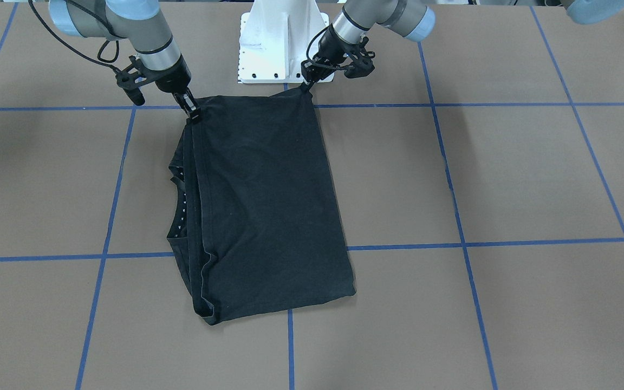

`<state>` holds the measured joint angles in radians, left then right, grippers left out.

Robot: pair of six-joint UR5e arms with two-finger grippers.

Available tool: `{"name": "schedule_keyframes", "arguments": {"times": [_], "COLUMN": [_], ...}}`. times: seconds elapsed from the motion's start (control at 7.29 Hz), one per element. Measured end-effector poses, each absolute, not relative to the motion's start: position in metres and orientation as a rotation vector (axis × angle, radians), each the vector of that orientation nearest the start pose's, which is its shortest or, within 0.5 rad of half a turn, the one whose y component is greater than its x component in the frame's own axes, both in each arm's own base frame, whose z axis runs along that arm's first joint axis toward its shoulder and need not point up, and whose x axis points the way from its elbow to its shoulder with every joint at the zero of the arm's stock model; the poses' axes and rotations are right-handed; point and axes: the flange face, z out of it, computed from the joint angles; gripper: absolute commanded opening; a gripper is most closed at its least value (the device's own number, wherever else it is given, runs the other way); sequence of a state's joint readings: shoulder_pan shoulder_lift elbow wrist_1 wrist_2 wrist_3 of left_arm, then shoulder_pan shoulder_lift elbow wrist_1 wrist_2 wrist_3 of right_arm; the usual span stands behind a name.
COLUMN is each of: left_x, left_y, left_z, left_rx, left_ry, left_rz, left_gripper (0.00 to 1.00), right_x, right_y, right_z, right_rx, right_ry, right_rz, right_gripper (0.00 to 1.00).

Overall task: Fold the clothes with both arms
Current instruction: 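Lift the near edge with both grippers and fold it over toward the far edge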

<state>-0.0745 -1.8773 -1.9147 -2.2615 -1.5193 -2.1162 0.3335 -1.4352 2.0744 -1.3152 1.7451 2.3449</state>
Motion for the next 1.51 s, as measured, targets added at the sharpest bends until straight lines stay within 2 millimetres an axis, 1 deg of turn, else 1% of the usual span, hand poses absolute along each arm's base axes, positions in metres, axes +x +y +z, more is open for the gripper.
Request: {"name": "schedule_keyframes", "arguments": {"times": [0.14, 0.41, 0.55, 0.69, 0.82, 0.96, 1.1, 1.23, 1.37, 1.51], "left_x": [0.535, 0.508, 0.495, 0.482, 0.466, 0.451, 0.441, 0.438, 0.439, 0.444], "left_y": [-0.178, -0.176, -0.178, -0.190, -0.217, -0.248, -0.277, -0.306, -0.335, -0.364], "left_z": [0.242, 0.213, 0.201, 0.192, 0.187, 0.188, 0.190, 0.193, 0.196, 0.201], "left_rx": [-0.294, -0.316, -0.319, -0.308, -0.284, -0.263, -0.233, -0.185, -0.145, -0.113], "left_ry": [1.345, 1.369, 1.393, 1.416, 1.433, 1.437, 1.433, 1.425, 1.413, 1.394], "left_rz": [-0.544, -0.529, -0.530, -0.544, -0.567, -0.589, -0.609, -0.624, -0.644, -0.661], "left_gripper": [0.00, 0.00, 0.00, 0.00, 0.00, 0.00, 0.00, 0.00, 0.00, 0.00], "right_x": [-0.436, -0.401, -0.383, -0.368, -0.356, -0.354, -0.362, -0.374, -0.381, -0.386], "right_y": [-0.275, -0.270, -0.273, -0.285, -0.305, -0.335, -0.368, -0.405, -0.439, -0.472], "right_z": [0.328, 0.316, 0.308, 0.301, 0.295, 0.292, 0.288, 0.286, 0.285, 0.283], "right_rx": [-0.375, -0.405, -0.426, -0.451, -0.474, -0.491, -0.507, -0.512, -0.504, -0.497], "right_ry": [-0.881, -0.896, -0.911, -0.927, -0.941, -0.951, -0.954, -0.953, -0.950, -0.946], "right_rz": [0.948, 0.943, 0.947, 0.960, 0.982, 1.007, 1.027, 1.040, 1.045, 1.048], "right_gripper": [0.00, 0.00, 0.00, 0.00, 0.00, 0.00, 0.00, 0.00, 0.00, 0.00]}}
